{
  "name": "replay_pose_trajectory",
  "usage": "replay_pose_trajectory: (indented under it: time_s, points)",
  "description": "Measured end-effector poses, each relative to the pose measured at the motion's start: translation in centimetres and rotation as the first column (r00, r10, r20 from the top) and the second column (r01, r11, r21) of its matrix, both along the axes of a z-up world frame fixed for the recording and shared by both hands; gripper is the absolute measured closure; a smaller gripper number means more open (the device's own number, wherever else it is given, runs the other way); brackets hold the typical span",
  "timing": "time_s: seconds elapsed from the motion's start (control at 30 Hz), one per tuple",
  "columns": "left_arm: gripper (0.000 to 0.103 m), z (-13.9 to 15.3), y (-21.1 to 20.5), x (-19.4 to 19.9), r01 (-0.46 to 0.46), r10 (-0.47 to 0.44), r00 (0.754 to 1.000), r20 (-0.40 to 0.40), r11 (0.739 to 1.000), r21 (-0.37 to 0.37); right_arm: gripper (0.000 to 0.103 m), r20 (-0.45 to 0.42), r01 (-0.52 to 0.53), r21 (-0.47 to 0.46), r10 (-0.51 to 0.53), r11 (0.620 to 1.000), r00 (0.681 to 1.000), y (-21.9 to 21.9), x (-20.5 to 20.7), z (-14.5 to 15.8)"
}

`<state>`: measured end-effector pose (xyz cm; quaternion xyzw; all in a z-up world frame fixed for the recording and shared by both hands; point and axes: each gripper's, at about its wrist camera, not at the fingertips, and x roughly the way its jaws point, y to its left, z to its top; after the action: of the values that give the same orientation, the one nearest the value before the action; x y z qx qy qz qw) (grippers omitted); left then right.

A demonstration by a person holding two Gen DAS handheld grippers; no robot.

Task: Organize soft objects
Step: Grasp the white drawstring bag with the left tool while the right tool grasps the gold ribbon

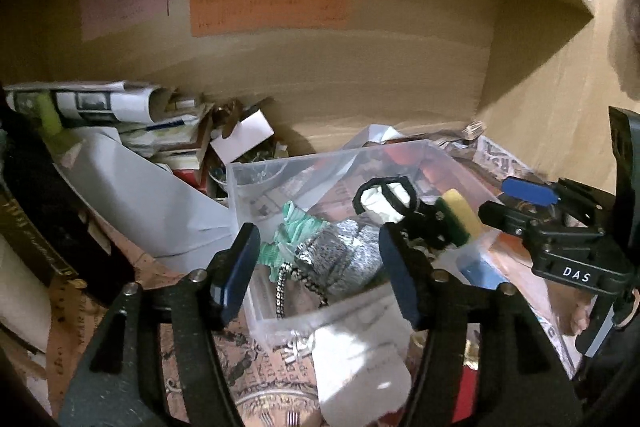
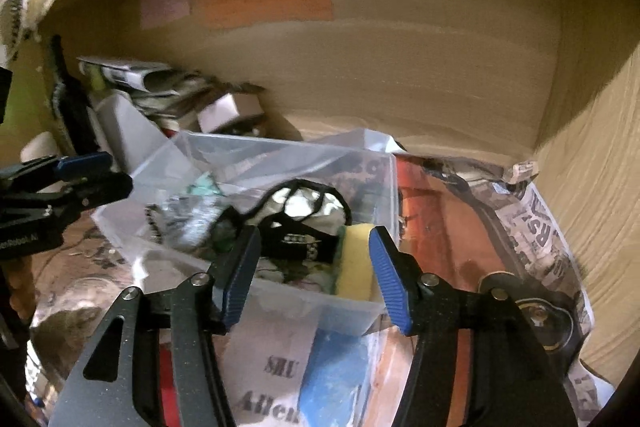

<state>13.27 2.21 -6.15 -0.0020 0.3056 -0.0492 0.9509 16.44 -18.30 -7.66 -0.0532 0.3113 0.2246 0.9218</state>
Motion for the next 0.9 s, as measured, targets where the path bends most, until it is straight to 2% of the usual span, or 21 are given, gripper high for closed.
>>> replay_pose_trajectory:
  time_s: [0.07, 0.23, 0.37, 0.53, 0.6, 0.67, 0.73, 0.77, 0.83, 0.9]
  points:
    - [0.032, 0.3, 0.0, -0.9, -0.002, 0.002, 1.0, 0.013, 1.0, 0.001, 0.05, 0.007, -0.025, 0.009, 0.025, 1.0, 1.0, 0.1, -1.0, 0.4]
    - [0.03, -0.3, 0.2, -2.8, 0.001, -0.001, 1.0, -0.006, 1.0, -0.006, 0.05, -0.016, -0.08, 0.018, 0.081, 0.997, 0.997, 0.7, -3.2, -0.4]
    - [0.03, -1.9, 0.6, -3.7, 0.002, -0.003, 0.998, -0.068, 1.0, -0.018, 0.05, -0.101, -0.126, 0.033, 0.128, 0.992, 0.987, 1.3, -4.0, -2.7]
    - [0.03, -4.2, 1.1, -4.2, 0.003, -0.009, 0.989, -0.145, 0.999, -0.043, 0.05, -0.226, -0.205, 0.014, 0.203, 0.979, 0.953, 3.1, -4.6, -5.9]
    - [0.03, -5.1, 1.1, -4.3, 0.01, -0.02, 0.984, -0.174, 0.998, -0.055, 0.053, -0.249, -0.216, -0.001, 0.209, 0.976, 0.946, 3.5, -4.8, -6.8]
    - [0.03, -5.8, 0.8, -4.4, 0.022, -0.034, 0.979, -0.199, 0.998, -0.063, 0.061, -0.271, -0.229, -0.018, 0.215, 0.973, 0.938, 3.9, -4.8, -7.3]
    - [0.029, -6.4, 0.4, -4.1, 0.037, -0.051, 0.974, -0.223, 0.997, -0.067, 0.066, -0.261, -0.236, -0.035, 0.219, 0.971, 0.94, 4.0, -5.3, -7.3]
    - [0.026, -6.7, 0.1, -3.9, 0.044, -0.06, 0.97, -0.234, 0.997, -0.07, 0.073, -0.259, -0.242, -0.039, 0.224, 0.97, 0.94, 4.1, -5.4, -7.3]
    - [0.019, -7.1, -0.3, -3.4, 0.053, -0.073, 0.965, -0.253, 0.995, -0.085, 0.076, -0.251, -0.247, -0.047, 0.228, 0.968, 0.941, 4.1, -5.8, -7.4]
    - [0.019, -7.5, -0.8, -2.8, 0.062, -0.085, 0.96, -0.267, 0.994, -0.092, 0.079, -0.236, -0.245, -0.06, 0.225, 0.968, 0.945, 4.1, -6.2, -7.6]
